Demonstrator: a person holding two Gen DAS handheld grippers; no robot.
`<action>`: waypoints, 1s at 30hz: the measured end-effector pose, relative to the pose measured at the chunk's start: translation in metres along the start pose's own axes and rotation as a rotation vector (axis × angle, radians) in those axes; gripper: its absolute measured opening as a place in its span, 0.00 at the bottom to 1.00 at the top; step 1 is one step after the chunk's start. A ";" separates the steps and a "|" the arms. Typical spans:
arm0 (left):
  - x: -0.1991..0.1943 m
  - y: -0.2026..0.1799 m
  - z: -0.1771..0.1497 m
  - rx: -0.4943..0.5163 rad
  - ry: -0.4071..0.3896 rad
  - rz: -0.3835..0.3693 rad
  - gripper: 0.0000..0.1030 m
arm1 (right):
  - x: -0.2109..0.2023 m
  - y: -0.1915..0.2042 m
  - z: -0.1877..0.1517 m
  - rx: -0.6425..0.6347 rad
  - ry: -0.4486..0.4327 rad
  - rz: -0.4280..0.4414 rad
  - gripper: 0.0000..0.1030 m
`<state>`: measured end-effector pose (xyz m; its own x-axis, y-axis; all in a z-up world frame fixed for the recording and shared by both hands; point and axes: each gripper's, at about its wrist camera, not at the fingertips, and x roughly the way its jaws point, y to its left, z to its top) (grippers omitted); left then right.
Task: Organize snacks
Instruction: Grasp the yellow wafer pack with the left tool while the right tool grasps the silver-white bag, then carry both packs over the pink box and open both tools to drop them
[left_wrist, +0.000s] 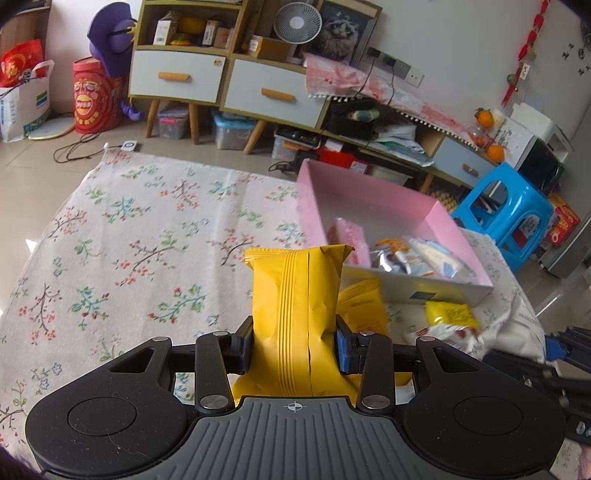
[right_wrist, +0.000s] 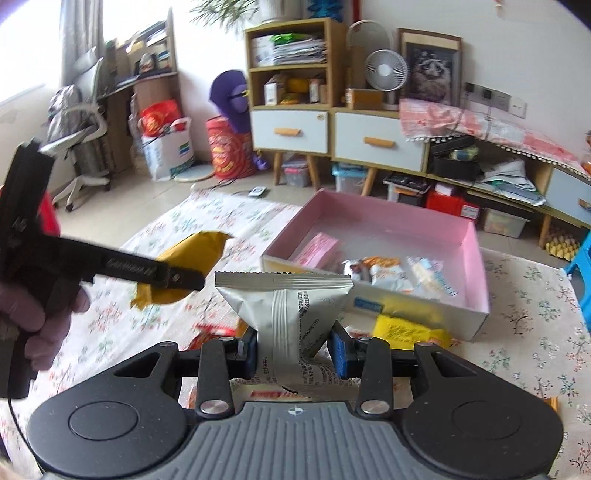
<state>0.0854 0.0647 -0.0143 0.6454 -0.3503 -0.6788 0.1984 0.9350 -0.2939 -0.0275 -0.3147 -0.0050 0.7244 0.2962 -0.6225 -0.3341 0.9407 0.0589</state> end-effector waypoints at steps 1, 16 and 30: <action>-0.001 -0.002 0.001 0.001 -0.003 -0.004 0.37 | -0.001 -0.003 0.001 0.012 -0.005 -0.006 0.25; -0.002 -0.026 0.023 -0.012 -0.049 -0.046 0.37 | 0.001 -0.050 0.022 0.182 -0.071 -0.107 0.25; 0.029 -0.051 0.038 -0.063 -0.060 -0.026 0.37 | 0.023 -0.092 0.028 0.391 -0.066 -0.204 0.25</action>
<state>0.1216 0.0092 0.0063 0.6842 -0.3684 -0.6294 0.1700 0.9198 -0.3536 0.0373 -0.3894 -0.0029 0.7930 0.0956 -0.6016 0.0638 0.9692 0.2381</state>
